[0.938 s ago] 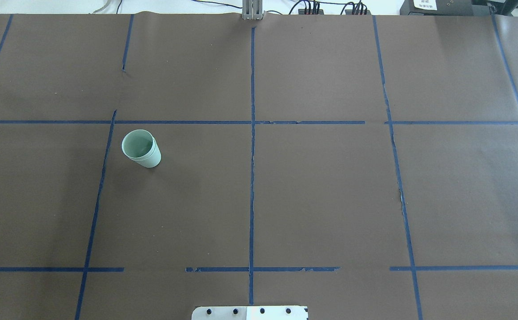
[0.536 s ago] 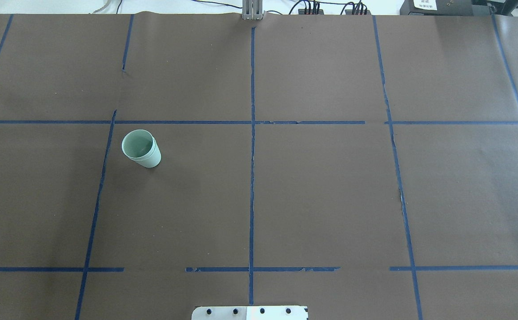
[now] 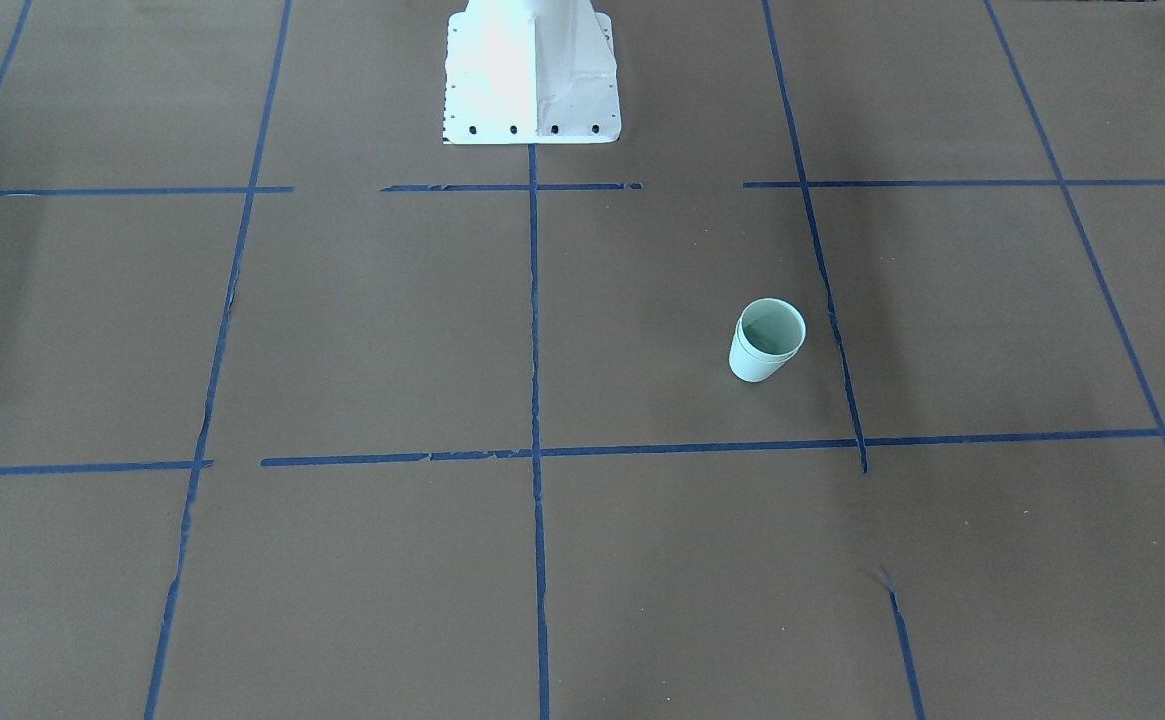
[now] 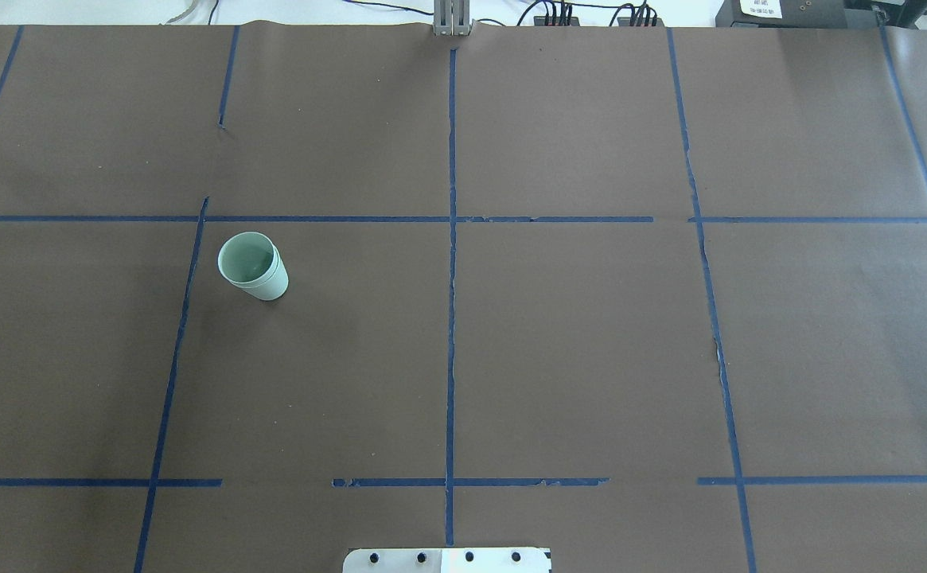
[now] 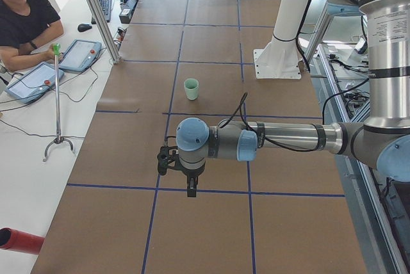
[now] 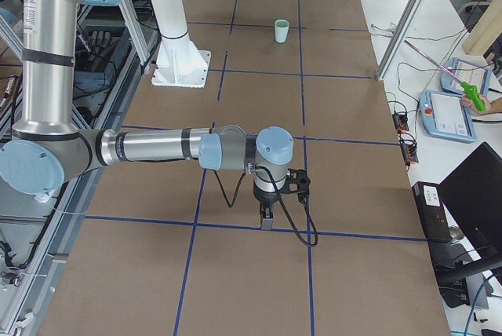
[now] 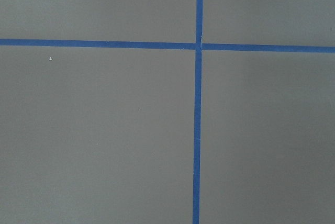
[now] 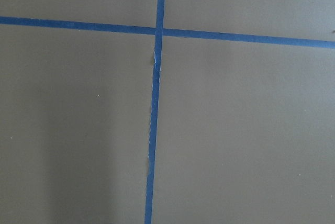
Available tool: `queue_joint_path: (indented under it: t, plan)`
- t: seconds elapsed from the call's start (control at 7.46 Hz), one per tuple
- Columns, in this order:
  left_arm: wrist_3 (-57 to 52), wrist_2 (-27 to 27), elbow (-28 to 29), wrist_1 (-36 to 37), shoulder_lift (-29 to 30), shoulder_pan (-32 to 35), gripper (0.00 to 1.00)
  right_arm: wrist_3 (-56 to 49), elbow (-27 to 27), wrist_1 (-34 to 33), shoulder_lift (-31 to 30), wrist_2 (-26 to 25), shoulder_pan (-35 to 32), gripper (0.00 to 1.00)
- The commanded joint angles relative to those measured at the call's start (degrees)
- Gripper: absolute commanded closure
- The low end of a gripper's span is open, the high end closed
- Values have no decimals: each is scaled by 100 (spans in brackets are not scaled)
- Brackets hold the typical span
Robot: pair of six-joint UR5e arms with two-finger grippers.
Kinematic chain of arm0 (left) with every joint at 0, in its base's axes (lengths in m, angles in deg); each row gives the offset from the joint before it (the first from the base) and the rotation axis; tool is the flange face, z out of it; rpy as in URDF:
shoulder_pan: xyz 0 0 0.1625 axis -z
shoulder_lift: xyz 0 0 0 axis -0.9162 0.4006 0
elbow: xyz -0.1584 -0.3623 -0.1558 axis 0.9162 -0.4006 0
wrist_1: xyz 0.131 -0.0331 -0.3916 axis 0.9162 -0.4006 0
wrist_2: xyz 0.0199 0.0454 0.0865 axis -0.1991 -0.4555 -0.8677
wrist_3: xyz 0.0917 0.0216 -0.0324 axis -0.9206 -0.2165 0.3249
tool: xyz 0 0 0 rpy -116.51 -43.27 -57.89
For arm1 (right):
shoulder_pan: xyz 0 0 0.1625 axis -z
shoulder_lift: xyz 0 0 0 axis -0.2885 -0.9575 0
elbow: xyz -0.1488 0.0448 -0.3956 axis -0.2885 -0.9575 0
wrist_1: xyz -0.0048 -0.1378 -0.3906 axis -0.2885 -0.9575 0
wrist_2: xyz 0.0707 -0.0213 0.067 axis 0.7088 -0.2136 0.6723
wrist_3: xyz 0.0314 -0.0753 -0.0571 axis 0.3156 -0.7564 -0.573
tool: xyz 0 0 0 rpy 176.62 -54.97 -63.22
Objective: Stack cups
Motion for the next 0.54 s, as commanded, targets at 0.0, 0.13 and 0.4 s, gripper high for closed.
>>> queue_joint_path:
  t: [0.0,0.13,0.4]
  plan:
    - [-301,-28,2,819,177,14,0,0,0,9,0,0,0,0]
    - [-301,-350,-33,884,352,40,0,0,0,9,0,0,0,0]
    - [-301,-380,11,884,354,40,0,0,0,0,0,0,0,0]
